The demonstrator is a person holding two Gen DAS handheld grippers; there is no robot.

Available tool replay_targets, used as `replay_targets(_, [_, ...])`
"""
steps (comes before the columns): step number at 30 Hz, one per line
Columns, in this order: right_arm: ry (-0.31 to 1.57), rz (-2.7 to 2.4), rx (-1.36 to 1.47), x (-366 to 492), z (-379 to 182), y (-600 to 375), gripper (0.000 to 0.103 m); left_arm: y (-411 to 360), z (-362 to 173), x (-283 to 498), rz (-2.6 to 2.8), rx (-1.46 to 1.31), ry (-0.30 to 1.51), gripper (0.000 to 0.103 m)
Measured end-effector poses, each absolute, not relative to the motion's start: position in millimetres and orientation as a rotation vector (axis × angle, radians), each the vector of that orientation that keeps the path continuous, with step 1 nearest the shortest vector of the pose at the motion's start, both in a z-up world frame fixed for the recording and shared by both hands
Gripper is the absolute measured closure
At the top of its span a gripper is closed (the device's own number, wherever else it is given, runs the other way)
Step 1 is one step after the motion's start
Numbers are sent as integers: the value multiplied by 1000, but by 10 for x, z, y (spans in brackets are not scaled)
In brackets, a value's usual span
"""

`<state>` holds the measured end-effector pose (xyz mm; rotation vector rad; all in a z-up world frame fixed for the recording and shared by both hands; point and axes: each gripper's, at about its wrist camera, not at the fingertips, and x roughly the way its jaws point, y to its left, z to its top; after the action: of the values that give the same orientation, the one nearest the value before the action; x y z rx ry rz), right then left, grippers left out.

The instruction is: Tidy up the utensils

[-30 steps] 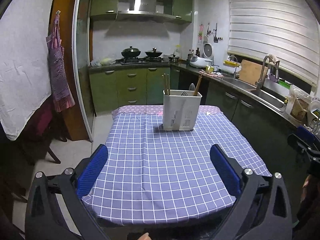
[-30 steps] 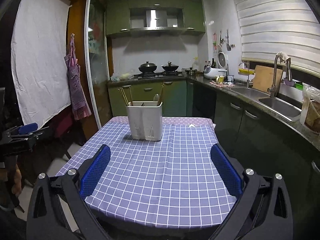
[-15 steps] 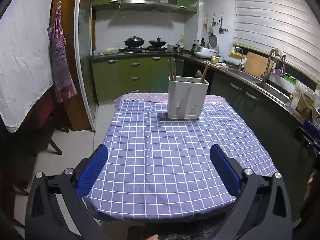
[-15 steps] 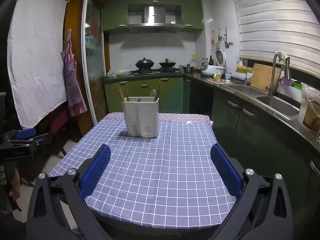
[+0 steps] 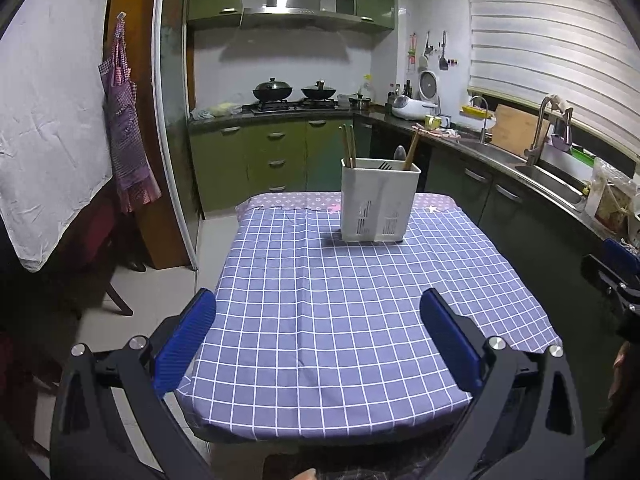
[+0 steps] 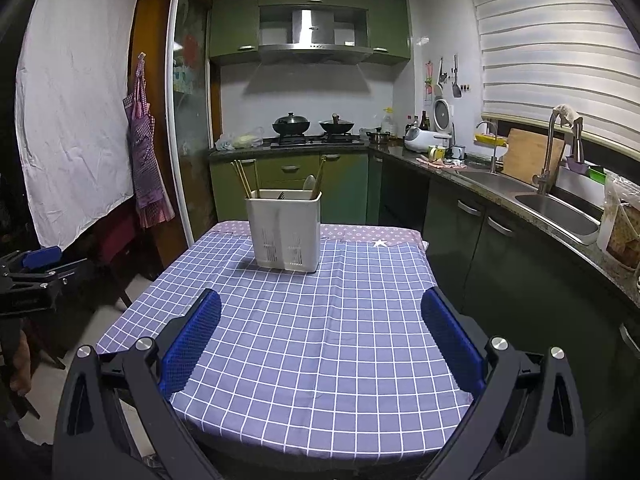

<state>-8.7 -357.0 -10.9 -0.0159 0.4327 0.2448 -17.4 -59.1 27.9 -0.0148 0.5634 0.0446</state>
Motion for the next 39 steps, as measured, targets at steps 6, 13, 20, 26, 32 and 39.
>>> replay_targets(6, [432, 248, -14, -79, -110, -3568, 4, -586, 283, -178, 41, -14, 565, 6])
replay_targets(13, [437, 253, -13, -78, -129, -3554, 4, -612, 282, -170, 40, -13, 572, 6])
replay_targets(20, [439, 254, -13, -71, -138, -3546, 4, -620, 282, -142, 40, -11, 577, 6])
replay_targets(26, [442, 256, -16, -53, -146, -3532, 4, -621, 275, -126, 39, -12, 581, 6])
replay_targets(32, [444, 256, -14, -49, -150, -3527, 4, -618, 270, -130, 38, -13, 582, 6])
replay_targets(39, [444, 260, -14, -43, -160, -3524, 4, -628, 227, -119, 36, -7, 591, 6])
